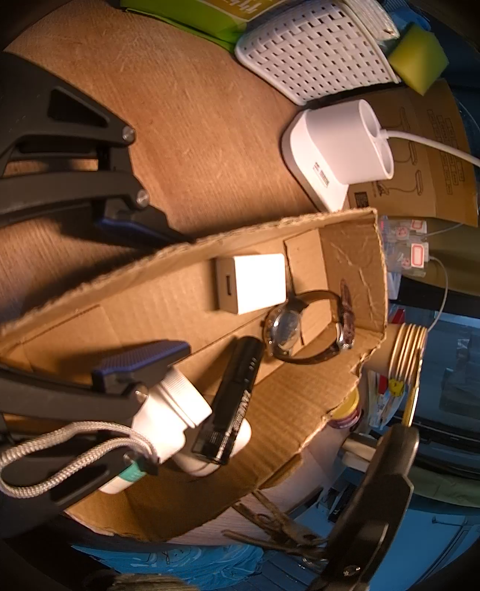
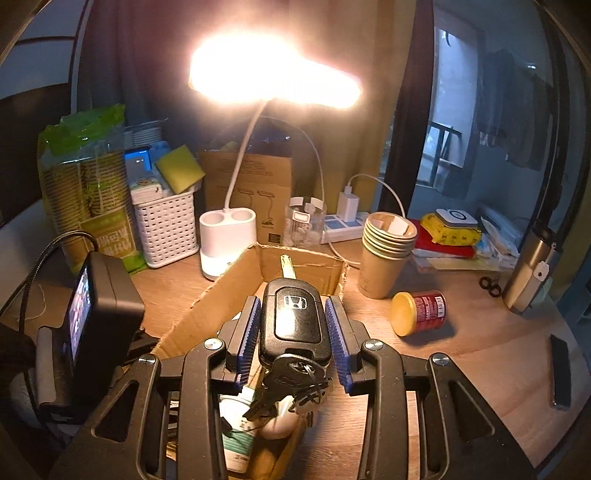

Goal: Organize rigid objects
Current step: 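Carry the car keys into the box and open the right gripper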

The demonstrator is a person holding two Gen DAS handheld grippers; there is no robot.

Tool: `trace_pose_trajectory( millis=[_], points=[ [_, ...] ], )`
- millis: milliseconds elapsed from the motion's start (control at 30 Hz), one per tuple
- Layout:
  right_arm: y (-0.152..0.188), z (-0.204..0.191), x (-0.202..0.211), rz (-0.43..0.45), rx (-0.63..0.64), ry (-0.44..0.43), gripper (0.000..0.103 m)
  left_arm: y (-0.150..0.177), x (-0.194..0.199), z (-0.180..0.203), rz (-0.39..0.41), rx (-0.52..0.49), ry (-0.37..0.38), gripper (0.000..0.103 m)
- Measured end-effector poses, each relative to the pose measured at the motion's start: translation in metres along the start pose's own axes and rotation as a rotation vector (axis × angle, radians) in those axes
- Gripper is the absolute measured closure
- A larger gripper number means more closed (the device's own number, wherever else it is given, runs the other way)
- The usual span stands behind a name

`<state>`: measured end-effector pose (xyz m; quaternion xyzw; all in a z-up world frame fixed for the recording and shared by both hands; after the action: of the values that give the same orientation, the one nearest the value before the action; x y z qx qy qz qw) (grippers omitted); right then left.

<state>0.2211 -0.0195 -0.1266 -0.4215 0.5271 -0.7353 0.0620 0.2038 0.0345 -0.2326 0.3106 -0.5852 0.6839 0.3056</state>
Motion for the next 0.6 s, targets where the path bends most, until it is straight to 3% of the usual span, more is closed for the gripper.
trace_pose_trajectory(
  millis=[600],
  points=[
    [0.025,-0.003,-0.038,-0.089,-0.033,-0.028,0.065,0.0,0.0,-0.001,0.0,0.004,0.0,0.051]
  ],
)
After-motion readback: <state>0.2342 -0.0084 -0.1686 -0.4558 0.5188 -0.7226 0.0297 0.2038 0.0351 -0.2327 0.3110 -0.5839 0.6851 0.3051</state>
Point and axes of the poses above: each gripper's, at about its wrist camera, not at the fingertips, and x roughly against the way its jaws point, z to its right, y to its underside, the point moved 10 cm from there along -x, roughly the way its jaws point, and after that the axes turned 2 degrees about -y, right-handed, at the moved point
